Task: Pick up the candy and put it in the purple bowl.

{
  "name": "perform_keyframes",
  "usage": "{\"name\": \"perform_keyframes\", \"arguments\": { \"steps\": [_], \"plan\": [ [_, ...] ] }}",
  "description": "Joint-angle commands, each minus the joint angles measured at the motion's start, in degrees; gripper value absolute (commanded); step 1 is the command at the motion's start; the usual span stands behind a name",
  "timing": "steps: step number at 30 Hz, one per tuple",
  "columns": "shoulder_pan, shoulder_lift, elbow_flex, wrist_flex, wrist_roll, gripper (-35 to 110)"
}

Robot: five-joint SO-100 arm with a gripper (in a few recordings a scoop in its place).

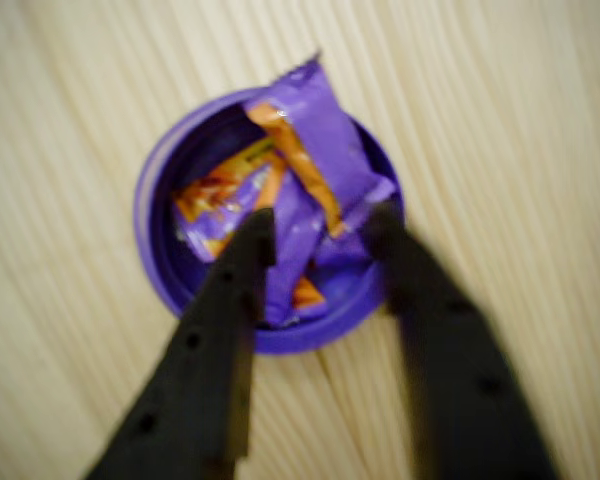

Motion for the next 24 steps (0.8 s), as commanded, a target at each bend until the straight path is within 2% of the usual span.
{"name": "perform_keyframes", "arguments": {
  "steps": [1, 10, 15, 19, 22, 24],
  "plan": [
    [1.8, 8.1, -3.9, 2.9, -1.0, 0],
    [14.2, 22.3, -3.8, 16.0, -12.1, 0],
    [24.5, 31.9, -0.9, 22.1, -26.0, 0],
    [32.1, 40.8, 5.8, 22.4, -40.5, 0],
    [38.7, 43.0, 8.1, 26.3, -45.2, 0],
    [42.6, 43.2, 9.4, 27.8, -51.9, 0]
  ]
}}
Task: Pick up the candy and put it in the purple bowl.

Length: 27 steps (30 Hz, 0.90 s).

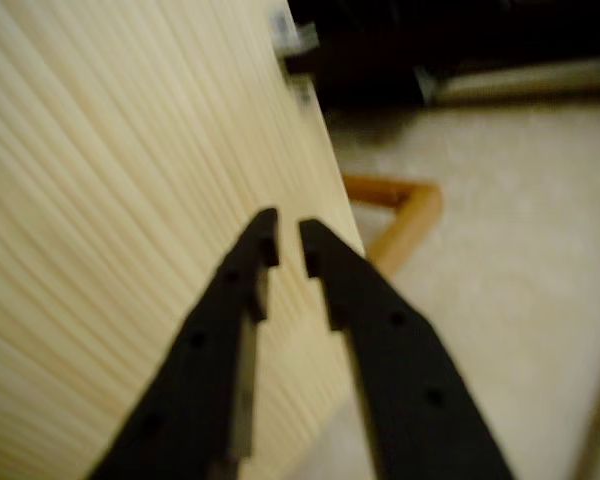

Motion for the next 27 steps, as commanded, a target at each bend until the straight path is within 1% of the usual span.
{"name": "perform_keyframes", "arguments": {
  "steps": [1, 3, 6, 8, 10, 13, 15, 17, 20, 23, 27],
  "plan": [
    [6.9, 4.6, 0.4, 2.9, -12.0, 0],
    [8.4, 4.7, 1.9, 4.0, -19.8, 0],
    [10.2, 8.0, 8.5, 2.8, -24.2, 0],
    [10.7, 14.3, 15.9, 1.4, -27.2, 0],
    [10.6, 25.8, 24.4, 1.5, -31.1, 0],
    [10.4, 41.4, 33.2, 7.8, -30.6, 0],
    [10.4, 42.2, 35.0, 11.3, -29.9, 0],
    [11.2, 42.2, 35.7, 12.6, -31.8, 0],
    [13.5, 42.3, 37.1, 12.2, -34.5, 0],
    [14.9, 42.3, 39.5, 11.6, -33.5, 0],
    [13.7, 42.3, 39.5, 11.6, -34.6, 0]
  ]
}}
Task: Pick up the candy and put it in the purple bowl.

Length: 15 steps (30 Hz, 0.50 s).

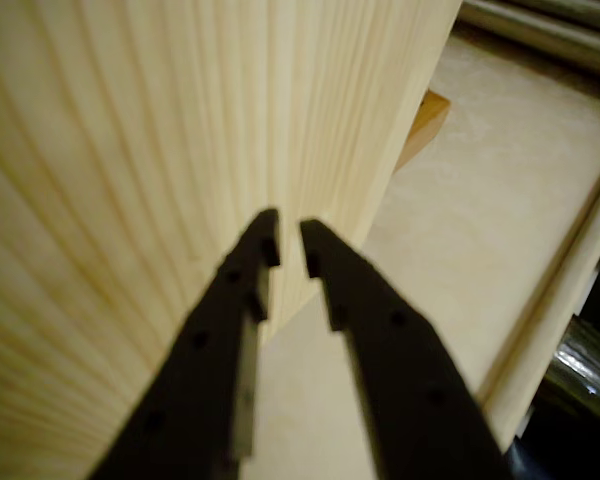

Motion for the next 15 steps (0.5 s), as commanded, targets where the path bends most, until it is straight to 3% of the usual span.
{"name": "perform_keyframes", "arguments": {
  "steps": [1, 15],
  "plan": [
    [-1.6, 1.8, 3.3, -0.3, -1.7, 0],
    [-0.9, 1.8, 3.3, -0.3, -0.9, 0]
  ]
}}
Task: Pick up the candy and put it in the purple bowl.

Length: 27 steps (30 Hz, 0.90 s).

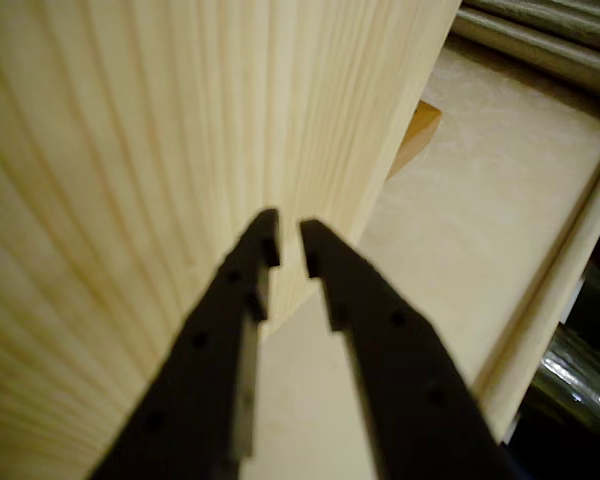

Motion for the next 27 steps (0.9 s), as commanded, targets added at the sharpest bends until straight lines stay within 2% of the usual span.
{"name": "perform_keyframes", "arguments": {
  "steps": [1, 27],
  "plan": [
    [0.3, 1.8, 3.3, -0.3, 0.3, 0],
    [1.0, 1.8, 3.3, -0.3, 1.0, 0]
  ]
}}
